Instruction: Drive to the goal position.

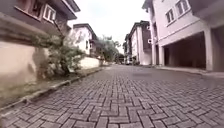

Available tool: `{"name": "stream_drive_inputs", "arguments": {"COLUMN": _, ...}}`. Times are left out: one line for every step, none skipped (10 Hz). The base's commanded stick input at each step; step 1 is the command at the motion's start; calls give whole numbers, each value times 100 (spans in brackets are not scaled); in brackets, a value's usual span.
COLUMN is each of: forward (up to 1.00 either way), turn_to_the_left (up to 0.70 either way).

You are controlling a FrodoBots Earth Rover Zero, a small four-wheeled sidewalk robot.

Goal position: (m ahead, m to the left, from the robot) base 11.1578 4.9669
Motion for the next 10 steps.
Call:
{"name": "stream_drive_inputs", "arguments": {"forward": 69, "turn_to_the_left": 3}}
{"name": "stream_drive_inputs", "arguments": {"forward": 69, "turn_to_the_left": 3}}
{"name": "stream_drive_inputs", "arguments": {"forward": 69, "turn_to_the_left": 3}}
{"name": "stream_drive_inputs", "arguments": {"forward": 69, "turn_to_the_left": 3}}
{"name": "stream_drive_inputs", "arguments": {"forward": 69, "turn_to_the_left": 3}}
{"name": "stream_drive_inputs", "arguments": {"forward": 69, "turn_to_the_left": 3}}
{"name": "stream_drive_inputs", "arguments": {"forward": 69, "turn_to_the_left": 3}}
{"name": "stream_drive_inputs", "arguments": {"forward": 69, "turn_to_the_left": 3}}
{"name": "stream_drive_inputs", "arguments": {"forward": 69, "turn_to_the_left": -19}}
{"name": "stream_drive_inputs", "arguments": {"forward": 69, "turn_to_the_left": -24}}
